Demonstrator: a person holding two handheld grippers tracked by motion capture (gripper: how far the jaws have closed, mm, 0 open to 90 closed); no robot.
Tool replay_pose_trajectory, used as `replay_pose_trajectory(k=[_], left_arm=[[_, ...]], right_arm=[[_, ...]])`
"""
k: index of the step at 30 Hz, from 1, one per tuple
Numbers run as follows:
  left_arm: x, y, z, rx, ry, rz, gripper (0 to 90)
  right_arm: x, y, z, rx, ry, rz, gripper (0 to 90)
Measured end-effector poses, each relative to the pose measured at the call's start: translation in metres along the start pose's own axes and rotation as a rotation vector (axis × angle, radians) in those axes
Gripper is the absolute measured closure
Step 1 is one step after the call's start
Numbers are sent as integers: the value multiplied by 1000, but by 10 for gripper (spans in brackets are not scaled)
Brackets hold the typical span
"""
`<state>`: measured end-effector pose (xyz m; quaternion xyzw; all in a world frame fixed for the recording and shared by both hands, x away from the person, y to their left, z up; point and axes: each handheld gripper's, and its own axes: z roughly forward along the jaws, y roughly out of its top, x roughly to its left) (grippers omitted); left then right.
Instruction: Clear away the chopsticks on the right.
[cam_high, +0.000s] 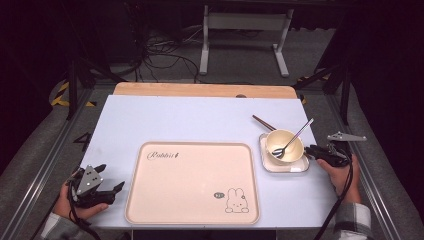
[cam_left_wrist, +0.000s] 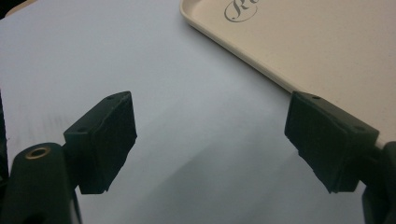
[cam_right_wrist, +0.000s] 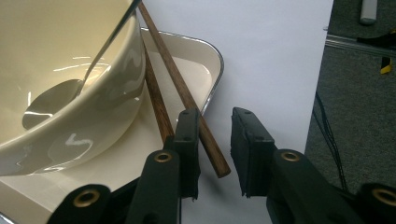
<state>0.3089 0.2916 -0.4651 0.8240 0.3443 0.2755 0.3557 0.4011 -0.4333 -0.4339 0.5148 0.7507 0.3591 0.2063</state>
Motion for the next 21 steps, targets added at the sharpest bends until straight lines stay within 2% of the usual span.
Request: replay_pose_trajectory(k=[9,15,21], left_arm=[[0,0,1,5,-3,1,174],[0,0,1,5,-4,2,174],[0,0,0,1,-2,1,174]], right_arm=[[-1,0,6,7,26,-7,838],[0,0,6,5,25,-11,847],[0,2,-1,-40,-18,-5,850]])
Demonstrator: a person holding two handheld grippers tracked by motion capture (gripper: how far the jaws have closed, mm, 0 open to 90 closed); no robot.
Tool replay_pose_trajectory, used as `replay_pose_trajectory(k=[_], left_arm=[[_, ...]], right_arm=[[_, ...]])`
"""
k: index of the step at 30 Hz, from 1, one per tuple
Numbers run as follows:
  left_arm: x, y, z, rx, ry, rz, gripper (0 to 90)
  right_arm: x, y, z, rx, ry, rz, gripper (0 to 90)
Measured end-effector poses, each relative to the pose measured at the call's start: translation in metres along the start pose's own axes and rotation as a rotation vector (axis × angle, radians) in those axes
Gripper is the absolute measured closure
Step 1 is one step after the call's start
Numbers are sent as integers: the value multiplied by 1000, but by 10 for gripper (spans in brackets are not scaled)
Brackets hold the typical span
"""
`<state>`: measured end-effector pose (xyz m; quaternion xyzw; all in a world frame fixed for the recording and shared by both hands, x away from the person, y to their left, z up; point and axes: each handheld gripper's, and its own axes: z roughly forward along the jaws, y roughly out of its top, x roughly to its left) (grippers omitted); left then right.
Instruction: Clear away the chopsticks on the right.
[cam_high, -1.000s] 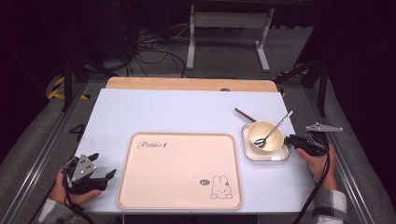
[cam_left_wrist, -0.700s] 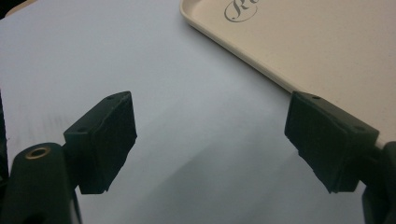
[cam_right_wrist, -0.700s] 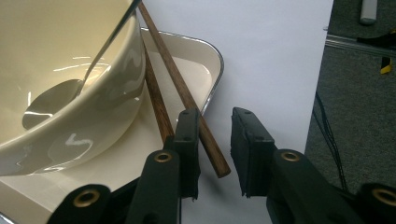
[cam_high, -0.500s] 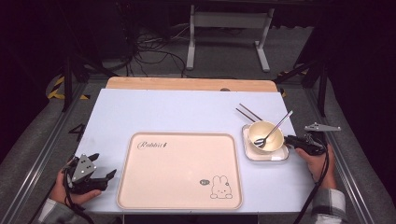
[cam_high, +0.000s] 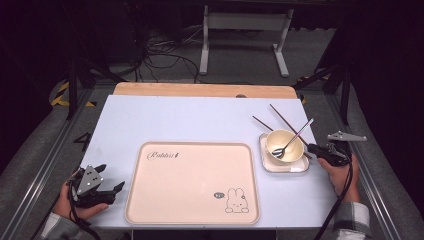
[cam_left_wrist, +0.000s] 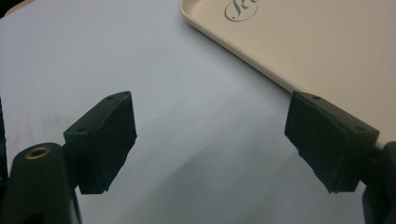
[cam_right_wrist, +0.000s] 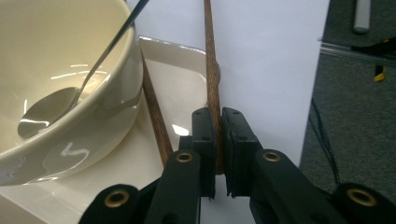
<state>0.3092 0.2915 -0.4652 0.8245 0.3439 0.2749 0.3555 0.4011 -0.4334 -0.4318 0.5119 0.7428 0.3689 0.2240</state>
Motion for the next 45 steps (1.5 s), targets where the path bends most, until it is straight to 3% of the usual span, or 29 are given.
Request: replay_pose_trajectory(k=[13,18,24,31,45], left_arm=[[0,0,0,-1,-3,1,174],[-1,0,1,1,-3,-4,174],[0,0,1,3,-3,4,174],[-1,0,1,4,-4,4,174],[0,0,0,-1,-1,1,174]], right_arm=[[0,7,-31,-194,-62,32,851],[-3,8,-40,-239,-82,74,851],[-2,11,-48,-278,-99,91,851],[8,20,-62,-329,-90,71,851],[40,39,-75,-374,-34,-5,851]])
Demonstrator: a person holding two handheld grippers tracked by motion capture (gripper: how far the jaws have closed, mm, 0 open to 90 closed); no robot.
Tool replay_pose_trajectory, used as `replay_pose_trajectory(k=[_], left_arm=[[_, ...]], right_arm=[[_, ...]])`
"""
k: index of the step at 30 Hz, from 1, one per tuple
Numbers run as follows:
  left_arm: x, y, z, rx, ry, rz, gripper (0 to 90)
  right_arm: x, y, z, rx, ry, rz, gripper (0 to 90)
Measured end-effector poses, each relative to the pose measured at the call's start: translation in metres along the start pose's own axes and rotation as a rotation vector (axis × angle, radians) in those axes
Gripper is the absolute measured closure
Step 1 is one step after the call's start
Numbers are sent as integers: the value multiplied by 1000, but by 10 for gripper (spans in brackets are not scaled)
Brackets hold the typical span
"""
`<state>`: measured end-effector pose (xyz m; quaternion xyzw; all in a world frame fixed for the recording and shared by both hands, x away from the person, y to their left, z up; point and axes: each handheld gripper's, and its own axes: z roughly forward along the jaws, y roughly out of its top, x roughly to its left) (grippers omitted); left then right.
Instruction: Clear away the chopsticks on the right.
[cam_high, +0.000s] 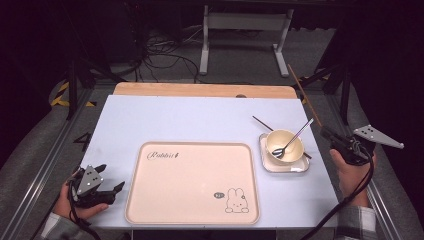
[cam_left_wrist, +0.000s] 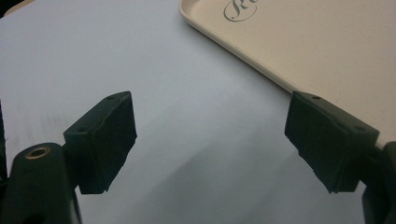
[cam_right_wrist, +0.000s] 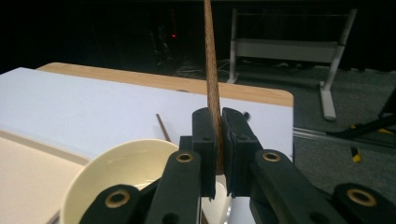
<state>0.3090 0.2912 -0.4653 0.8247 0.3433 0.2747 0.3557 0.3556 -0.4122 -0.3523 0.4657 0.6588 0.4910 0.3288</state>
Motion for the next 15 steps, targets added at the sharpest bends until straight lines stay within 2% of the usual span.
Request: replay_pose_trajectory(k=[15], left_arm=[[0,0,-1,-2,1,4,174]], right_arm=[[44,11,6,9,108,-89,851]])
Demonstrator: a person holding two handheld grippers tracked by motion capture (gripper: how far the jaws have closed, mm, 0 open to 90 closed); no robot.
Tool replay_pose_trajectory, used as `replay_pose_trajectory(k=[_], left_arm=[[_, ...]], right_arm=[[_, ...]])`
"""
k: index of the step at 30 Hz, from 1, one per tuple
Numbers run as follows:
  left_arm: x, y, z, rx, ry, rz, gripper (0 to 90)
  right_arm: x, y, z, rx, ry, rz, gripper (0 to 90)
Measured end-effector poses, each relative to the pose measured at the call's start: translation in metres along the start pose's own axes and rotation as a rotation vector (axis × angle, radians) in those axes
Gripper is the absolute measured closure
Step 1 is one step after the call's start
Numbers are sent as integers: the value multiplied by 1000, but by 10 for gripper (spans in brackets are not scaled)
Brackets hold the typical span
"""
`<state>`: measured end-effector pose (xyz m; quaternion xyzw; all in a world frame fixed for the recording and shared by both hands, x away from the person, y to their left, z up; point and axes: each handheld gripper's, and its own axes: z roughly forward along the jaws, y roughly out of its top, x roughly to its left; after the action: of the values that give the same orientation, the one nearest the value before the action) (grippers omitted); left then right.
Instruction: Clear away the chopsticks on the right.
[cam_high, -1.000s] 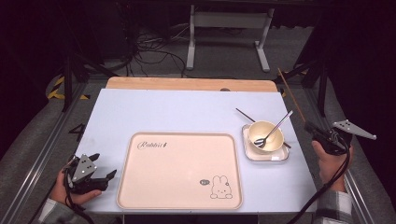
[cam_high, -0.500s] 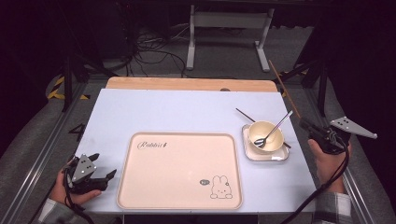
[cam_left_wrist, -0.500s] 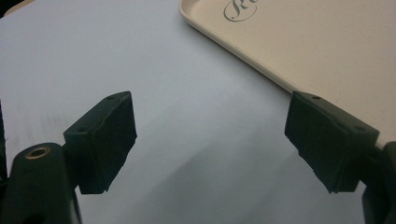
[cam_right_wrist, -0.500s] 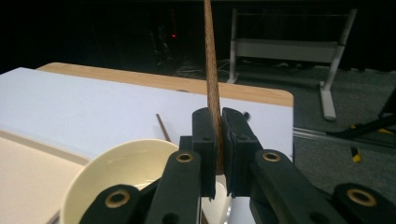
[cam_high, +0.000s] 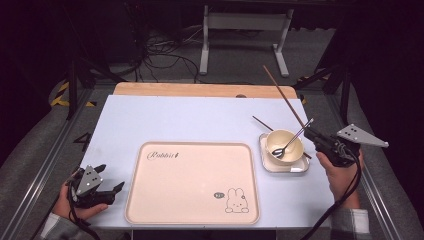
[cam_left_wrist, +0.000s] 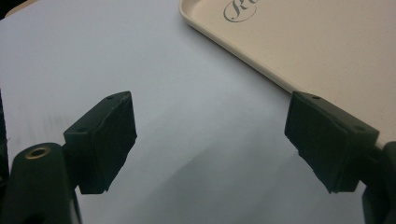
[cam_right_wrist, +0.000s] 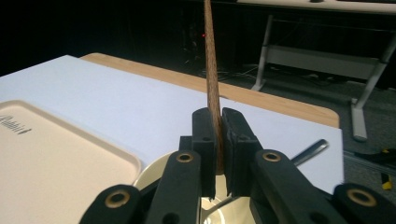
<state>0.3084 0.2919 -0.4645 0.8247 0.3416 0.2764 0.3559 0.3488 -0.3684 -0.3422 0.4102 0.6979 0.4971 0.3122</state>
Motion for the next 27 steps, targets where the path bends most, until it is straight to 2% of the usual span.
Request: replay_pose_trajectory(k=[15,27], left_arm=[[0,0,-1,-2,2,-3,174],[0,0,-1,0,1,-2,174]], right_arm=[[44,0,21,54,120,-93,851],[71,-14,32,120,208,-138,850]])
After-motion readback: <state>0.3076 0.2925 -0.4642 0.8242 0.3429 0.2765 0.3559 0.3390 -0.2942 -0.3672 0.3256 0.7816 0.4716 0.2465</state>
